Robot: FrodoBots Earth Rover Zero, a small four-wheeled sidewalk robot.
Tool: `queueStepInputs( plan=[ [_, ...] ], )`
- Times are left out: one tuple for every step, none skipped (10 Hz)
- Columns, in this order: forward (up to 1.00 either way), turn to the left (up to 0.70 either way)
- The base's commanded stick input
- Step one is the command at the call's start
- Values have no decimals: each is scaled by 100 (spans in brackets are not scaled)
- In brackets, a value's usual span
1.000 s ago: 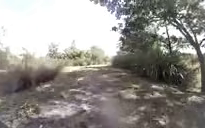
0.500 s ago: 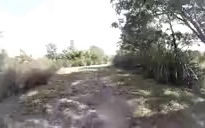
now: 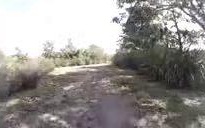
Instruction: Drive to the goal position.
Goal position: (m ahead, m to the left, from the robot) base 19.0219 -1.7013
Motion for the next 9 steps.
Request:
queueStepInputs(
  plan=[
    [85,0],
    [85,0],
    [85,0],
    [85,0],
    [85,25],
    [85,34],
    [85,22],
    [85,0],
    [85,0]
  ],
)
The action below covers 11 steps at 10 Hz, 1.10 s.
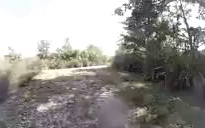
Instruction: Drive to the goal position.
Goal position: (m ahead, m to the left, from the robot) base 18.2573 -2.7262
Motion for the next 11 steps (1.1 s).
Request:
queueStepInputs(
  plan=[
    [85,0],
    [85,0],
    [85,0],
    [85,0],
    [85,0],
    [85,0],
    [85,0],
    [85,0],
    [85,0],
    [85,3],
    [85,34]
  ],
)
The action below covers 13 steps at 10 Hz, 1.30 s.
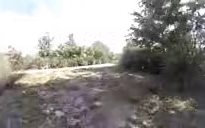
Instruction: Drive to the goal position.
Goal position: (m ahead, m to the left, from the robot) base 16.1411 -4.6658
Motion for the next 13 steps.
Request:
queueStepInputs(
  plan=[
    [85,33],
    [85,30],
    [85,6],
    [85,0],
    [85,0],
    [85,0],
    [85,0],
    [85,0],
    [85,0],
    [85,3],
    [85,22],
    [85,25],
    [85,16]
  ],
)
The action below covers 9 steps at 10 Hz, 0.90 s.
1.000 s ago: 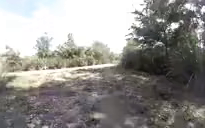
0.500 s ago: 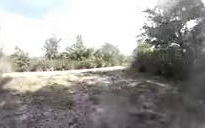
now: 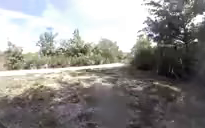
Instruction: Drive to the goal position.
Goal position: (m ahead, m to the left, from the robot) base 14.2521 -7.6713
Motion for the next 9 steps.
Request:
queueStepInputs(
  plan=[
    [85,2],
    [85,0],
    [85,0],
    [85,0],
    [85,0],
    [85,0],
    [85,0],
    [85,0],
    [85,0]
  ],
)
